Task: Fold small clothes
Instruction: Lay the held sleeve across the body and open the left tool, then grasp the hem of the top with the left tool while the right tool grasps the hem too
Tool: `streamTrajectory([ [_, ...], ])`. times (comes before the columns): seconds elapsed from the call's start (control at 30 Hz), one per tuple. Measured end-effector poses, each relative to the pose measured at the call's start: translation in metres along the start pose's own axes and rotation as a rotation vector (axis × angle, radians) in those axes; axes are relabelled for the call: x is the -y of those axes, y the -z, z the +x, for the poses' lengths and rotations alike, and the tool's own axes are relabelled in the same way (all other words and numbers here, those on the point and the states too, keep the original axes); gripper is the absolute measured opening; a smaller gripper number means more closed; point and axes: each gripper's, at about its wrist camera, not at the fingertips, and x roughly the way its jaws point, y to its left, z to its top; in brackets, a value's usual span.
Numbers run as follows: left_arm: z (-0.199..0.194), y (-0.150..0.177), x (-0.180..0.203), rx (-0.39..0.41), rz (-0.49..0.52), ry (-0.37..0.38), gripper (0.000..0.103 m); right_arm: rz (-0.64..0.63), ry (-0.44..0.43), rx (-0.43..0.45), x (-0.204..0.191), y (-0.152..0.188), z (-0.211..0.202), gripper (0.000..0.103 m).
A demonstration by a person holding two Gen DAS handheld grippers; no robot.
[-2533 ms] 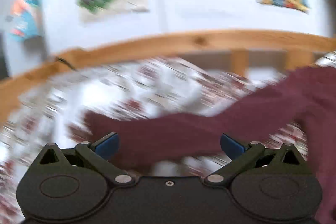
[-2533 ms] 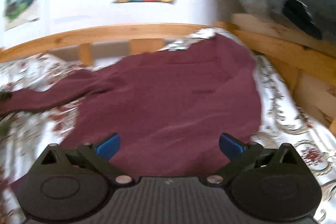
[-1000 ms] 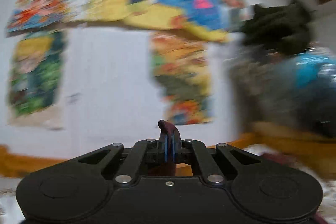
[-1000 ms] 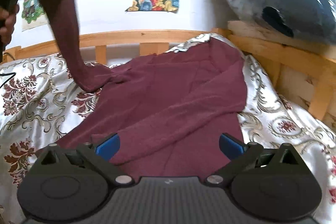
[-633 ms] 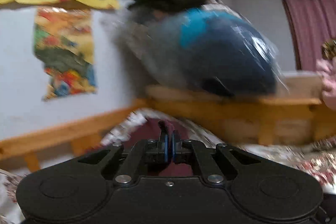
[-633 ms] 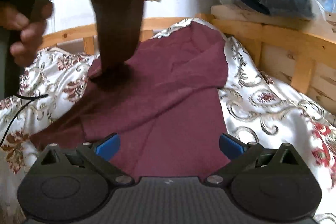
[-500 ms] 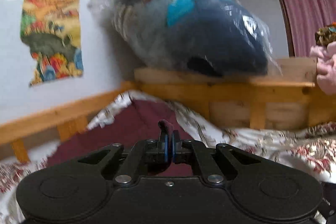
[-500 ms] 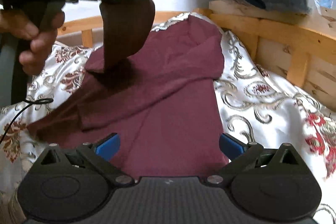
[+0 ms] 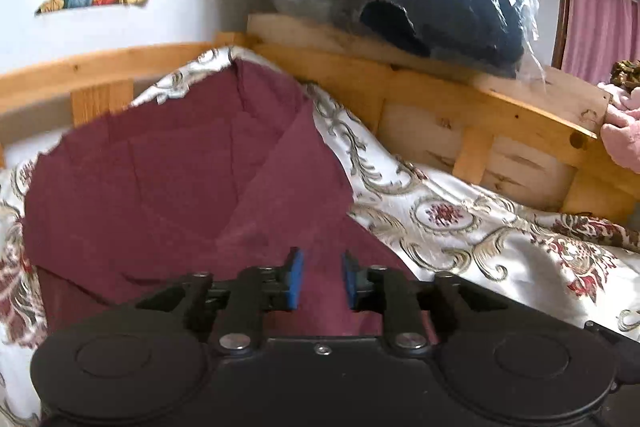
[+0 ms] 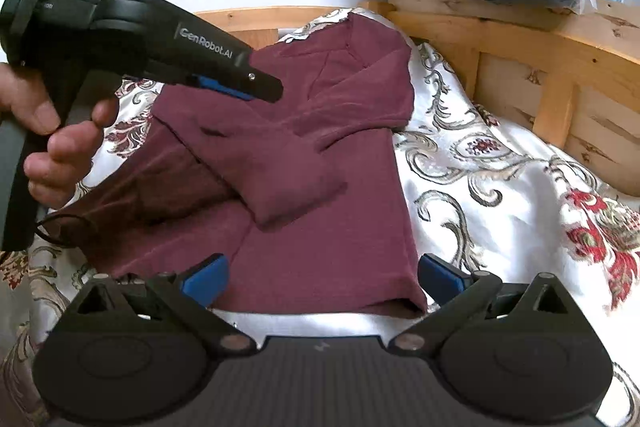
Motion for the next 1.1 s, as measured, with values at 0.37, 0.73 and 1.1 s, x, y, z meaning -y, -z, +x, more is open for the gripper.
streamTrajectory([
  [0.37, -0.044, 0.007, -0.018, -0.020, 0.110, -0.029, 0.100, 0.008, 0.038, -0.026, 0.012, 0.004, 0.001, 0.103],
  [0.73, -0.110, 0.068, -0.075, -0.201, 0.306, -0.187, 0.102, -0.074, 0.072, -0.064, 0.008, 0.001, 0.002, 0.103],
  [1.1, -0.104, 0.098, -0.095, -0.272, 0.275, -0.221, 0.102, -0.213, 0.131, -0.145, -0.010, 0.014, 0.015, 0.103],
])
